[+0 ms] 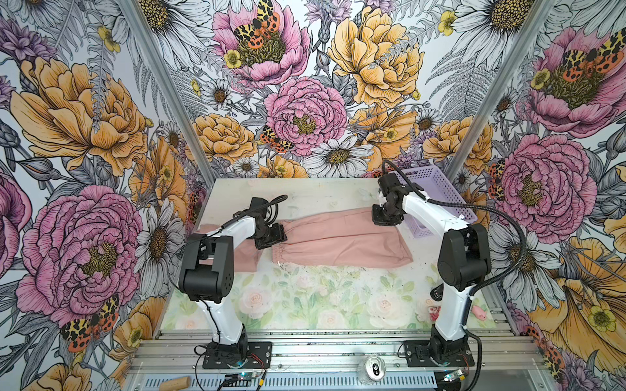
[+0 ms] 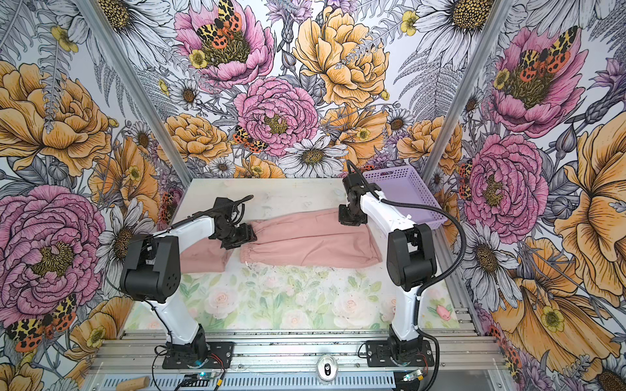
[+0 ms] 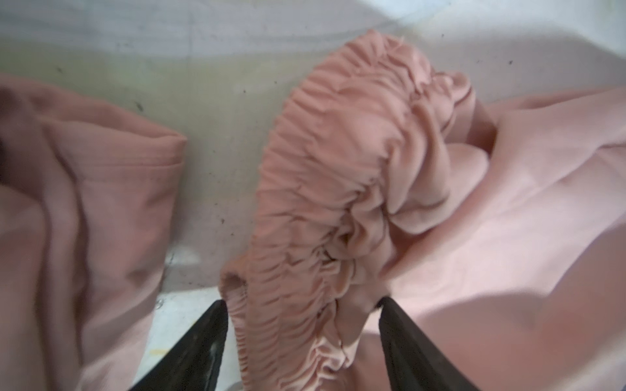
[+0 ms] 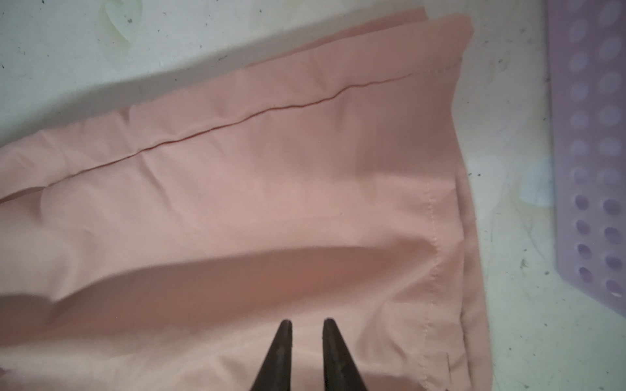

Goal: Fold and stack the mixed laundry pile

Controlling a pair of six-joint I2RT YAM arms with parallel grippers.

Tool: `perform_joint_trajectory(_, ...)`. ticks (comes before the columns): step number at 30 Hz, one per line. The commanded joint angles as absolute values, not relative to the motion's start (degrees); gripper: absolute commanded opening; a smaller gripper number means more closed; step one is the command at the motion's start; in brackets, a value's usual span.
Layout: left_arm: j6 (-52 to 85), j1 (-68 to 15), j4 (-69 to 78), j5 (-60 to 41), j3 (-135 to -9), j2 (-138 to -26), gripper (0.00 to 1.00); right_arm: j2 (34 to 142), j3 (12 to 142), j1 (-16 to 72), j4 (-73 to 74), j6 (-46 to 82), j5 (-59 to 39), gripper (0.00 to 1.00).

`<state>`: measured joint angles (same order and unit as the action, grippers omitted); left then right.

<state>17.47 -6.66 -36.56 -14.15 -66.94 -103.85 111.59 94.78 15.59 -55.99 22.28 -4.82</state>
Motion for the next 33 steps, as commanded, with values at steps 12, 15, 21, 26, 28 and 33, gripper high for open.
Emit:
perform_joint_trajectory(12, 20.92, -9.00, -37.18, -7.21, -66.75, -106.20, 0.69, 114.21, 99.65, 18.88, -57.02, 23.87, -5.85, 0.20)
perform_joint_trajectory(15, 20.81, -9.29, -37.58, -8.31, -67.41, -108.11, 0.67, 114.46, 100.28, 19.14, -57.12, 23.83, -5.98, 0.20)
perform_joint_trajectory(21, 20.92, -9.63, -40.56, -6.41, -67.34, -109.88, 0.65, 114.01, 99.99, 19.26, -57.46, 23.75, -5.63, 0.20)
perform_joint_trajectory(26, 21.45, -10.47, -41.42, -5.34, -67.41, -111.26, 0.56, 114.16, 100.01, 19.63, -57.39, 23.98, -5.76, 0.20)
perform_joint_trajectory(28, 21.53, -10.71, -41.98, -5.04, -67.89, -111.67, 0.50, 114.15, 99.99, 19.81, -57.39, 24.17, -5.72, 0.20)
perform_joint_trajectory(33, 21.03, -10.97, -44.14, -4.86, -70.01, -113.25, 0.39, 114.08, 99.93, 20.13, -57.34, 24.08, -5.86, 0.20)
